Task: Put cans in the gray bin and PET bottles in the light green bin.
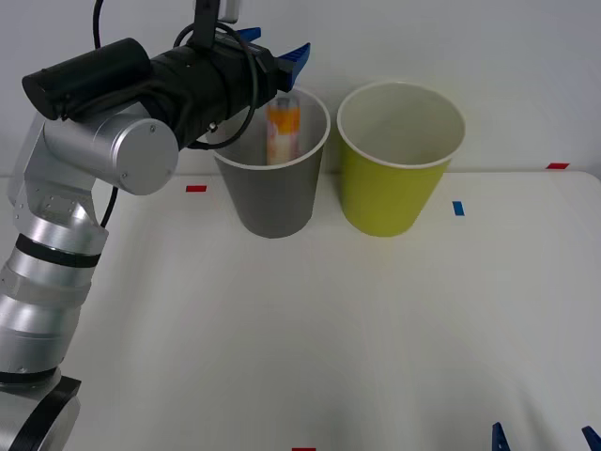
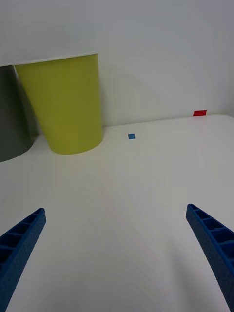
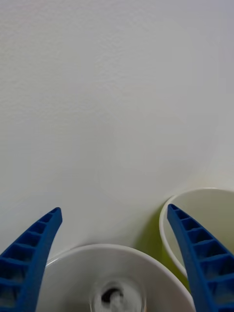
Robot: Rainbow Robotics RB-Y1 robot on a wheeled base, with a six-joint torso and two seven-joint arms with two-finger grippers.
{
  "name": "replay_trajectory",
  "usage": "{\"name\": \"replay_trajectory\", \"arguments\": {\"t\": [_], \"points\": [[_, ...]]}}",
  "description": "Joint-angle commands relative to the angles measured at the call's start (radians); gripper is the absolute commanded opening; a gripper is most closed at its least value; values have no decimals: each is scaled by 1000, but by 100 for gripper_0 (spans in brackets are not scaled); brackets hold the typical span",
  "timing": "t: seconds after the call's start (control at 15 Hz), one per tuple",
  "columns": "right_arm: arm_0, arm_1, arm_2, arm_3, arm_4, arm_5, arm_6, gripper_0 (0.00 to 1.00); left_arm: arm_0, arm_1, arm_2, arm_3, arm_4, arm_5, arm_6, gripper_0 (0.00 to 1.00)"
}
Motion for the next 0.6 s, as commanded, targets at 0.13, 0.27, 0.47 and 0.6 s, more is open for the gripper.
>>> {"name": "replay_trajectory", "arguments": {"t": [0.13, 0.27, 0.47, 0.6], "points": [[0, 0, 0, 0, 0, 0, 0, 100, 0, 8, 0, 0, 28, 0, 6, 100], [0, 0, 0, 0, 0, 0, 0, 100, 0, 8, 0, 0, 28, 0, 4, 100], [0, 0, 0, 0, 0, 0, 0, 100, 0, 9, -1, -2, 39, 2, 6, 100], [0, 0, 0, 0, 0, 0, 0, 100, 1, 24, 0, -2, 90, 9, 1, 100]]}}
